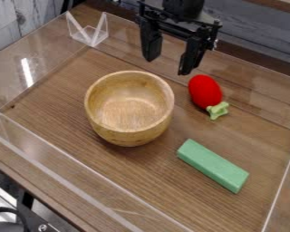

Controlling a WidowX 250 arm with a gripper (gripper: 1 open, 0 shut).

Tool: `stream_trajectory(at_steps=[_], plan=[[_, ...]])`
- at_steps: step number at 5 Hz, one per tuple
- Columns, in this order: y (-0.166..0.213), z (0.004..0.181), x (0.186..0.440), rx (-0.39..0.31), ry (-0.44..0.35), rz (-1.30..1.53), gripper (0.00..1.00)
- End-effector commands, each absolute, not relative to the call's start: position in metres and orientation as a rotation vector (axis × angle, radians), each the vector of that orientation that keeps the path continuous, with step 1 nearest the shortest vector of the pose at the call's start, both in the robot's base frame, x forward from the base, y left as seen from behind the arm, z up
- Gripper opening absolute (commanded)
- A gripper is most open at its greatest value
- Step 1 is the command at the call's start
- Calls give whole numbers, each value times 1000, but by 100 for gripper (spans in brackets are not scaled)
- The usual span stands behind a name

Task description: Move the red object to the left side of the table

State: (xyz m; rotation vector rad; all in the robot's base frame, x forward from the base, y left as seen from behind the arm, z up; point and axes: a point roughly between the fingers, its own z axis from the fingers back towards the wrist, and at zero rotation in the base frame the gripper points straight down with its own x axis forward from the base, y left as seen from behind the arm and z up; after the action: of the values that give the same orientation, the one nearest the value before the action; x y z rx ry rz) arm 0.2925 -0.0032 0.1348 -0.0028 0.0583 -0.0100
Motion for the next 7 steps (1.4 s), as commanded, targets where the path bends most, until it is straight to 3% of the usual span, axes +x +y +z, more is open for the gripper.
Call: stream_trajectory(at_steps=[1,5,7], plan=[[-1,117,293,-12,75,98,100],[-22,92,368,-59,34,300,100],[-32,47,374,-69,45,513,100]])
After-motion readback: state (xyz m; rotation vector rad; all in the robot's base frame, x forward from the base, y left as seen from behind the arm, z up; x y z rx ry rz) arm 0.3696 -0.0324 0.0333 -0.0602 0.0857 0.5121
